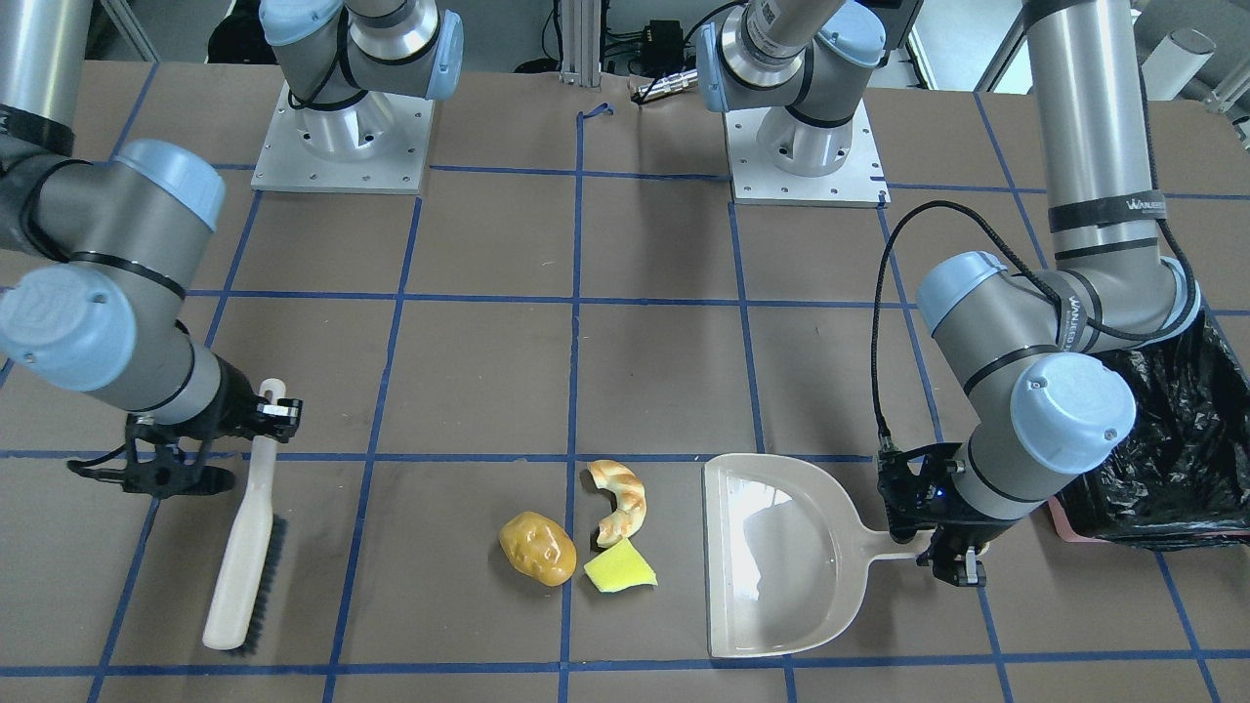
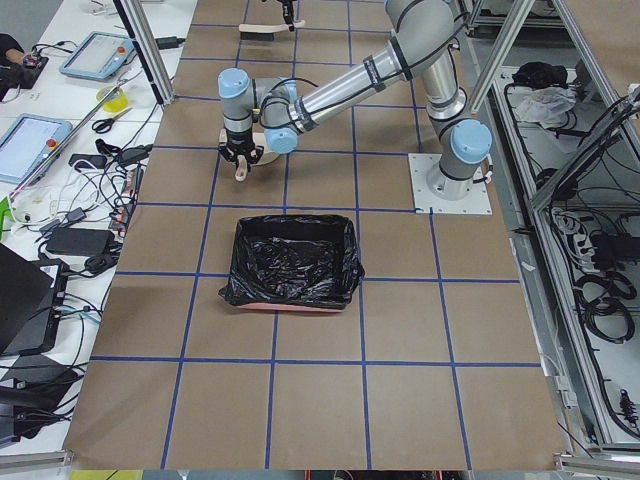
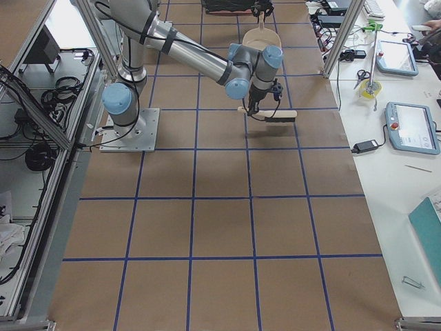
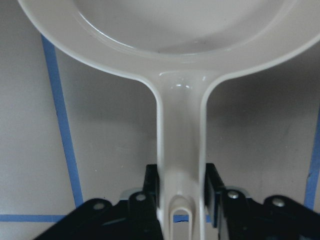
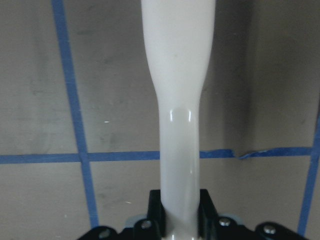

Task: Sweep and dump trash into bin
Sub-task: 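Lift the white brush with the right gripper and carry it toward the items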

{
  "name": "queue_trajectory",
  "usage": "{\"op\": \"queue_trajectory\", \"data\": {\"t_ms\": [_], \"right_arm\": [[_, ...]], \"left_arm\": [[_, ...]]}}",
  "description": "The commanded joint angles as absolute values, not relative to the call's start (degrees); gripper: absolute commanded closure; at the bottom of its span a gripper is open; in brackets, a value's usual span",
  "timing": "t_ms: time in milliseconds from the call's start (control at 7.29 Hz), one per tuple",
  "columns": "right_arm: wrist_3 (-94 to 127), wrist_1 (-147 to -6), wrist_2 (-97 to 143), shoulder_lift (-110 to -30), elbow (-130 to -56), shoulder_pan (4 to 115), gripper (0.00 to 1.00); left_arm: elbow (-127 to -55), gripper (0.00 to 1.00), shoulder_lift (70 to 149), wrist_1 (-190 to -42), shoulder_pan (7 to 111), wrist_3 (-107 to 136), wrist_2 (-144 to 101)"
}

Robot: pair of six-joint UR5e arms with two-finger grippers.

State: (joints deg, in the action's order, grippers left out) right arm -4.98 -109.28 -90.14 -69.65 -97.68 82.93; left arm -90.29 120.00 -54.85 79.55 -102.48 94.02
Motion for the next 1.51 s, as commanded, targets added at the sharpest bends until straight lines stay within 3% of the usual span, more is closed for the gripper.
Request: {"op": "queue_trajectory", "data": {"t_ms": [0,1372], "right_arm": [[4.7,-109.0,-88.0,-70.0,-97.6,91.1,1.0],[27.4,-109.6,-82.7,-68.2,-98.5,105.7,1.0]], "left_arm": [[-90.2,1.0,120.1,-54.8,79.5,-102.5,94.0],[-90.1,1.0,120.2,-54.8,79.6,-102.2,93.9]]}}
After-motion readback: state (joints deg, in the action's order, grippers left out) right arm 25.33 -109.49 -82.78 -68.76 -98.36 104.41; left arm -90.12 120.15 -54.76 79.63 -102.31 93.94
